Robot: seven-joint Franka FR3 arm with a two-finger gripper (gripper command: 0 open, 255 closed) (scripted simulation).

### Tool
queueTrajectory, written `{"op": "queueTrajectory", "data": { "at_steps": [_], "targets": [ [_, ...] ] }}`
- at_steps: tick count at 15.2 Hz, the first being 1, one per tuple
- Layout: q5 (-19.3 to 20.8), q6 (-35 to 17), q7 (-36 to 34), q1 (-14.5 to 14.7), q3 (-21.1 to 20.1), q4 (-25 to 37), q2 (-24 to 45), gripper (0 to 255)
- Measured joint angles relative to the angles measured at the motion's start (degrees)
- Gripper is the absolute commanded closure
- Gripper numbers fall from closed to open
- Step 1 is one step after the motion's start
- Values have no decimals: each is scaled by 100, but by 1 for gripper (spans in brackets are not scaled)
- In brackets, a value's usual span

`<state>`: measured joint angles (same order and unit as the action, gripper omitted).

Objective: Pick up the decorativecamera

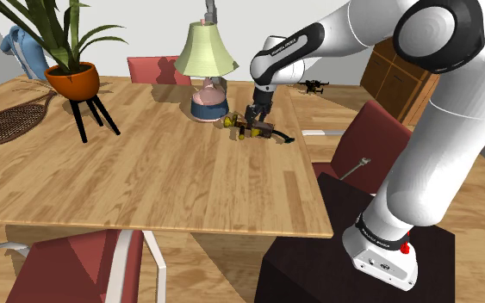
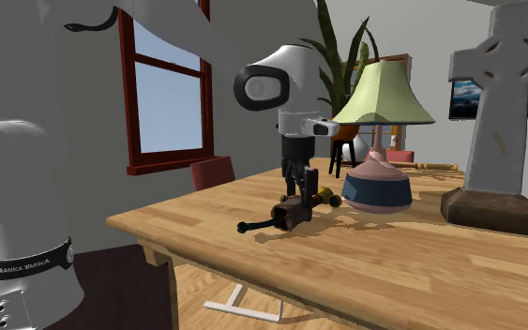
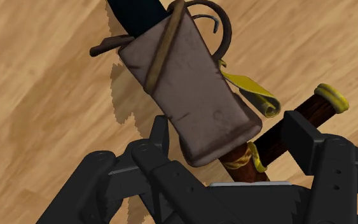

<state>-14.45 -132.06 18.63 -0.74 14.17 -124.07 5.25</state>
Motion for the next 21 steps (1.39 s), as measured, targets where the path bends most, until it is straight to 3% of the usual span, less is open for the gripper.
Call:
{"op": "queueTrajectory", "data": {
  "at_steps": [7, 21],
  "targets": [
    [33, 79, -34, 6, 2, 24, -43, 255],
    [333, 1025, -352, 11, 25, 543, -516, 255]
  ]
}}
